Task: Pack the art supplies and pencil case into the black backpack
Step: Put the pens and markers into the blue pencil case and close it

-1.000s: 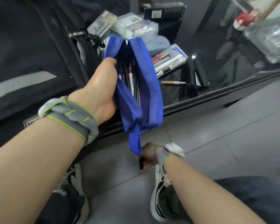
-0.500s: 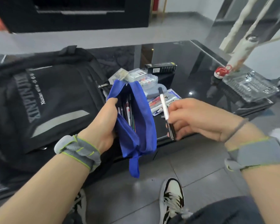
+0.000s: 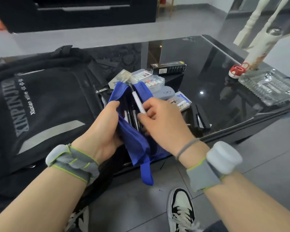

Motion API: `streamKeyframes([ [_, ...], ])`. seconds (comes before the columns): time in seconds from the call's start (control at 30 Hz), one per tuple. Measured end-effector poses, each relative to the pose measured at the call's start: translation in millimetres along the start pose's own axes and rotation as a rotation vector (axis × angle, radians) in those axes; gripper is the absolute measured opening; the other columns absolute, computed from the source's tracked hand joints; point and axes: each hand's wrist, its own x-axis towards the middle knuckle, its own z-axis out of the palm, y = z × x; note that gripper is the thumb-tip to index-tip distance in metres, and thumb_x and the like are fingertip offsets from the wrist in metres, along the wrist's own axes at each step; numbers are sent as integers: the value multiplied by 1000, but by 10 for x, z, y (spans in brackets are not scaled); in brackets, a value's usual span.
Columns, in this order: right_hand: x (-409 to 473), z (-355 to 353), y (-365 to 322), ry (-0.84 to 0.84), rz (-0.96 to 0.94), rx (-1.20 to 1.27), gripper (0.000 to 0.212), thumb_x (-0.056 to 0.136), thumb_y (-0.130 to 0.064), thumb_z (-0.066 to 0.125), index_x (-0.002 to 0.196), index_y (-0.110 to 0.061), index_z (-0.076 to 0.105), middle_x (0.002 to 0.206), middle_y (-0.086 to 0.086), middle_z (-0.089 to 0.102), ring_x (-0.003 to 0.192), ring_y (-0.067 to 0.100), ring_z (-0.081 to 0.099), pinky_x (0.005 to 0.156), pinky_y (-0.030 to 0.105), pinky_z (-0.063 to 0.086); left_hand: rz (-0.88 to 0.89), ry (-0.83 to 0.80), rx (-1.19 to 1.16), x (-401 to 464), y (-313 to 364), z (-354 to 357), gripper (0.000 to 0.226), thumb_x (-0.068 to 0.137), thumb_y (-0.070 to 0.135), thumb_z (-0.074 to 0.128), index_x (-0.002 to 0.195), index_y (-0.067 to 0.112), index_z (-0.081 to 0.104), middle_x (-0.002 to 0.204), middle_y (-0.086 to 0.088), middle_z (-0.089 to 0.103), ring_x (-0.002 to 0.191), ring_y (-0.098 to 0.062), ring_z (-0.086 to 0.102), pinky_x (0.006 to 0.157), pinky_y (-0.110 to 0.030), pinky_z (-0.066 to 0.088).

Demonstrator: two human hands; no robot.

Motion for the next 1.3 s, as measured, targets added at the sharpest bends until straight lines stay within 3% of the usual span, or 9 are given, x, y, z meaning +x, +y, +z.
streamKeyframes([
  [0.13, -71, 220, -62, -78, -12, -248, 13, 89, -20, 55, 96, -13, 46, 89, 11, 66, 86, 37, 59, 74, 45, 48, 4, 0, -24, 4, -14, 85, 40, 103, 43, 40, 104, 21, 74, 94, -4, 79, 84, -18, 76, 82, -35, 55],
  [0.3, -64, 201, -17, -39, -62, -283, 23, 93, -34, 56, 86, -16, 44, 82, 9, 63, 78, 36, 58, 70, 45, 49, 9, -19, -25, -4, 7, 123, 38, 103, 44, 42, 107, 23, 74, 98, -3, 79, 92, -20, 75, 87, -37, 55],
  [0.43, 53, -17, -25, 239, -214, -246, 20, 93, -25, 55, 78, -11, 55, 67, 7, 61, 65, 33, 54, 63, 43, 45, 26, 26, -13, 25, 61, 98, 45, 103, 48, 37, 115, 22, 71, 104, -5, 79, 94, -22, 75, 85, -39, 55],
  [0.53, 176, -314, 226, 415, -88, -204, 9, 86, -13, 53, 78, -10, 56, 66, 6, 60, 65, 32, 53, 65, 43, 46, 55, 82, -45, 20, 162, 40, 43, 102, 49, 41, 117, 22, 71, 105, -5, 78, 94, -23, 75, 81, -37, 56],
  [0.63, 138, -356, 613, 35, 200, -548, 20, 84, -9, 53, 103, -12, 61, 101, 8, 63, 97, 35, 59, 80, 37, 48, 68, 112, -80, -7, 236, -32, 41, 102, 48, 42, 112, 20, 71, 96, -4, 79, 83, -20, 77, 74, -35, 54],
  [0.73, 11, -178, 876, -239, 233, -736, 26, 84, -8, 56, 110, -9, 54, 118, 13, 52, 110, 36, 55, 83, 37, 44, 40, 115, -120, -40, 274, -84, 45, 101, 48, 42, 118, 19, 71, 103, -8, 78, 90, -26, 77, 77, -38, 57],
  [0.9, 69, -70, 970, -178, 209, -811, 23, 89, -5, 52, 112, -9, 53, 121, 11, 49, 108, 34, 56, 73, 35, 38, 56, 96, -155, -106, 324, -140, 35, 102, 42, 43, 99, 19, 70, 75, -5, 77, 57, -22, 74, 45, -35, 57],
  [1.1, 129, -3, 948, -208, 142, -737, 23, 85, -1, 49, 104, -14, 55, 111, 8, 51, 102, 35, 56, 76, 38, 46, 36, 88, -164, -87, 320, -206, 38, 100, 47, 45, 110, 21, 71, 94, -5, 78, 71, -25, 76, 70, -37, 57],
  [1.3, 243, -109, 778, -97, -62, -557, 17, 85, -4, 47, 97, -16, 52, 101, 4, 52, 91, 32, 53, 74, 43, 48, 49, 109, -156, -58, 378, -241, 40, 102, 43, 42, 118, 19, 70, 102, -8, 78, 78, -26, 77, 68, -36, 58],
])
